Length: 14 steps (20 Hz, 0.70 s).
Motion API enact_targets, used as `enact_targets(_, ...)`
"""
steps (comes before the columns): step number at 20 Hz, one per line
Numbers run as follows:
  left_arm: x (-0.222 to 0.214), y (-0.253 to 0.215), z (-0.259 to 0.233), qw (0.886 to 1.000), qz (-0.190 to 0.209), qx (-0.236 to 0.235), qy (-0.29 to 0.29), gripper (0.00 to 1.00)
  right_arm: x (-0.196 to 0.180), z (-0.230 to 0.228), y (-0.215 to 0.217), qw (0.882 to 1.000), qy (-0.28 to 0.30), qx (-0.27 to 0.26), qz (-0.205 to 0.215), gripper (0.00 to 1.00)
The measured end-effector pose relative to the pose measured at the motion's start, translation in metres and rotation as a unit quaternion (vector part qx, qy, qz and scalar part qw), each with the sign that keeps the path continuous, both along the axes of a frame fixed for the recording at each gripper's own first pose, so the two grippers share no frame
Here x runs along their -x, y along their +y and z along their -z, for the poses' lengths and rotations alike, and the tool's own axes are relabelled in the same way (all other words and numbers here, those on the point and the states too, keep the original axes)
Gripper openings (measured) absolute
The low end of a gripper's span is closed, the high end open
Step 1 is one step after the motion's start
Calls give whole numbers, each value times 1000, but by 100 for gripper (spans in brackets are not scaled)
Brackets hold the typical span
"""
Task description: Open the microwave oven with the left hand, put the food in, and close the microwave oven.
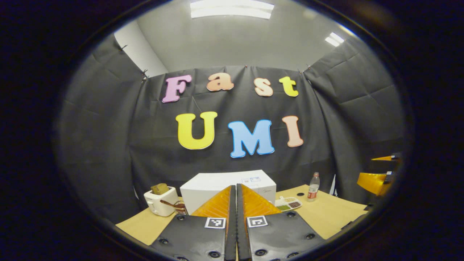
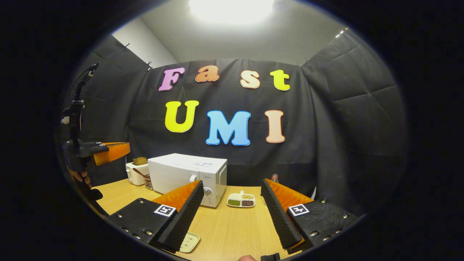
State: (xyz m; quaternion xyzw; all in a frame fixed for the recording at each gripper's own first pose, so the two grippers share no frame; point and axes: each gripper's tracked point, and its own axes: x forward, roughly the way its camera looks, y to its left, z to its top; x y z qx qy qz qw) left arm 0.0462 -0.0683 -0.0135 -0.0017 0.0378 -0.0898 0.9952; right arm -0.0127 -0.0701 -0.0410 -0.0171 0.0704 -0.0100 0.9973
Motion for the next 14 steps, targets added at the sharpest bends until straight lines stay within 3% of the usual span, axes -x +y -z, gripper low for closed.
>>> enact_targets(1, 8, 6, 0, 1000, -2, 3, 2, 7, 2, -2, 1, 1000, -2, 2, 3, 97)
enact_targets(11, 50, 77, 13, 999, -34, 24, 26, 11, 25, -19, 43, 999, -29, 14, 10, 97)
enact_targets(12, 53, 80, 11, 999, -34, 22, 25, 18, 26, -18, 46, 999, -29, 14, 9, 97)
enact_targets(14, 59, 85, 6, 999, -35, 17, 15, 46, 27, -19, 52, 999, -30, 16, 7, 97)
